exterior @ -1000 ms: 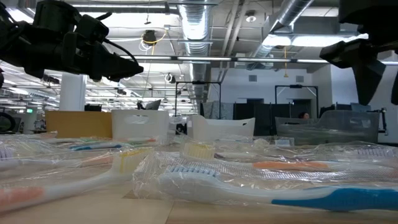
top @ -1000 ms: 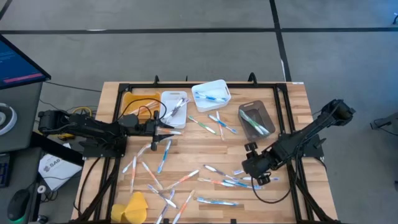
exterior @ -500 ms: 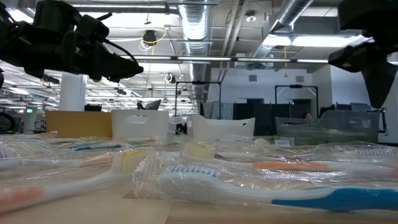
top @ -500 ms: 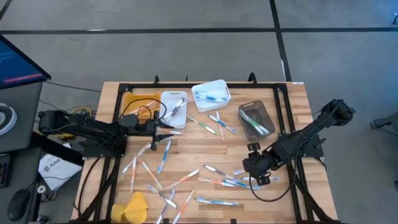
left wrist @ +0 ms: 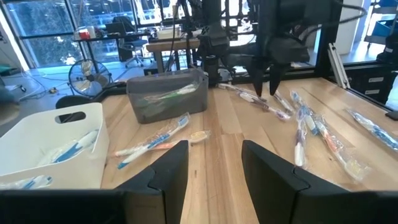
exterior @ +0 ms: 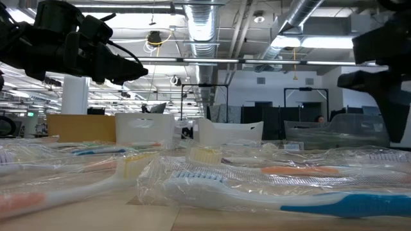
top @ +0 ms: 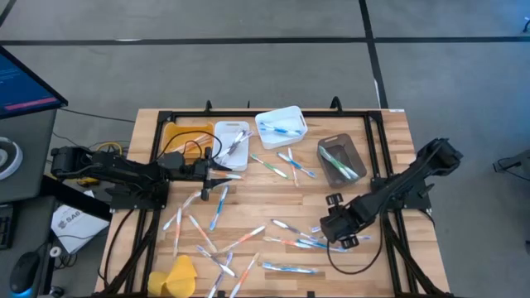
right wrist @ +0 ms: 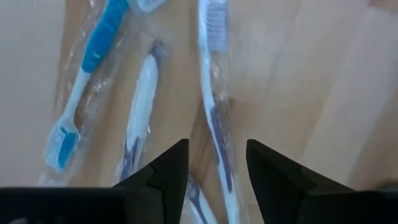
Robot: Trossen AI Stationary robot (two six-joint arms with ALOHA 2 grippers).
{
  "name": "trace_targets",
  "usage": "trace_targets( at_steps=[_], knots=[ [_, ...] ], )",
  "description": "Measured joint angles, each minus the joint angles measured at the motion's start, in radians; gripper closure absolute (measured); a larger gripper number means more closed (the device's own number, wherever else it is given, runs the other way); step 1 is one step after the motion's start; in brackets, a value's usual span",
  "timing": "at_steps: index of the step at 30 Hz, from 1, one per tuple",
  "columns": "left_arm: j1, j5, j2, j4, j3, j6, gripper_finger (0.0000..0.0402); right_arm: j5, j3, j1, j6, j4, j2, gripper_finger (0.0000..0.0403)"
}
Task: Pick & Place Toothbrushes
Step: Put the purple toothbrush into the left white bin
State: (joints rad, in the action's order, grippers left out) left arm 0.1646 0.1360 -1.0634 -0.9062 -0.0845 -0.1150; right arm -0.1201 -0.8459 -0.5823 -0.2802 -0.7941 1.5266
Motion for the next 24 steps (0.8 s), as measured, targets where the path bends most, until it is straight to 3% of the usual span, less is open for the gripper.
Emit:
trace_targets(
  at_steps=[11, 24],
  knots=[
    [0.0, 0.0, 0.0, 0.0, 0.0, 0.001, 0.0256, 0.06, -0.002, 0.045, 0.024, 0.022, 0.128, 0.025],
    [0.0, 0.0, 0.0, 0.0, 0.0, 0.001, 0.0256, 0.079, -0.001, 0.061, -0.013, 0.03, 0.138, 0.0245]
  ],
)
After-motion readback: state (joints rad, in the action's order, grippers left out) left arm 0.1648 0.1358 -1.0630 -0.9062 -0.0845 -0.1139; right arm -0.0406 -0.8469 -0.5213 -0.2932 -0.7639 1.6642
